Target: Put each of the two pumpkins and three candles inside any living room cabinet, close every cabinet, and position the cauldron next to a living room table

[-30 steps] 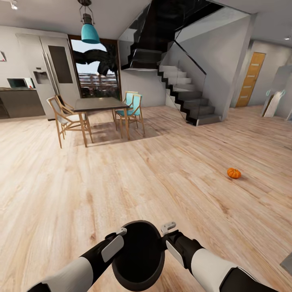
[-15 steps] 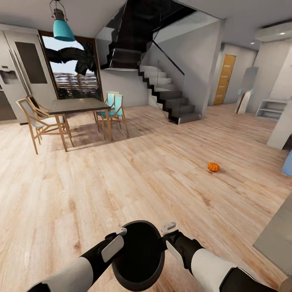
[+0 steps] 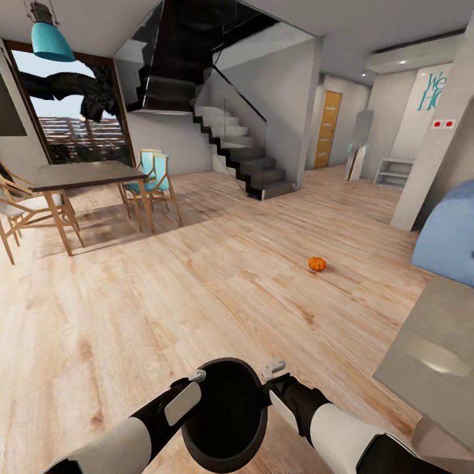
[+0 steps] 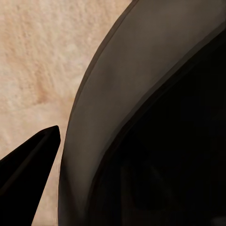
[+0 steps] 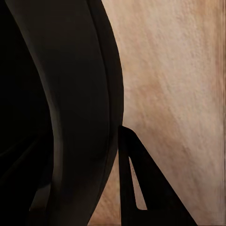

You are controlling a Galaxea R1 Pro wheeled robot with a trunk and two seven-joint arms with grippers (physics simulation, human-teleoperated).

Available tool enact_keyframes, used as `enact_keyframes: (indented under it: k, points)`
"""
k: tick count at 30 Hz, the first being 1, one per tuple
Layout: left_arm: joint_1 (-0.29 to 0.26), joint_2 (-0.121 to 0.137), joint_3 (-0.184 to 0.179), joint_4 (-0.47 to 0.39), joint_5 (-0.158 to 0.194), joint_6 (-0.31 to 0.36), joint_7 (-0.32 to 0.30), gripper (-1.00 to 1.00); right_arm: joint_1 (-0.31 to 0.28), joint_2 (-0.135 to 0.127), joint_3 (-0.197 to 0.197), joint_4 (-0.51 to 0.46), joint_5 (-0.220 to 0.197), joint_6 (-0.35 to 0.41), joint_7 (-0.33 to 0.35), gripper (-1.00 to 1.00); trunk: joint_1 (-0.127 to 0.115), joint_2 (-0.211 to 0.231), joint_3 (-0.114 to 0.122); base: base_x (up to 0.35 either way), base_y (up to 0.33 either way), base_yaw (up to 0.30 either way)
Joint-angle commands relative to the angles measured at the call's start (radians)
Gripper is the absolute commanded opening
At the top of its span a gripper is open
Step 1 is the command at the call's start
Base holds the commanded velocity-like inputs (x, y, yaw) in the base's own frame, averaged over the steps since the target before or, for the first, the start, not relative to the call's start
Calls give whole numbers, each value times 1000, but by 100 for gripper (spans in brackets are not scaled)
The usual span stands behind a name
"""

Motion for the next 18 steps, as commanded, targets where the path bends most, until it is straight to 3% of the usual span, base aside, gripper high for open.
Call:
enact_keyframes:
  k: [1,18]
  points:
    - [0,1,19,21,-24,6,30,-100,-1,-1,-52,-3,35,-4,-13,-100,0,0,0,0,0,-282]
    - [0,1,19,20,-24,6,31,-100,-1,-1,-52,-3,35,-4,-13,-100,0,0,0,0,0,-275]
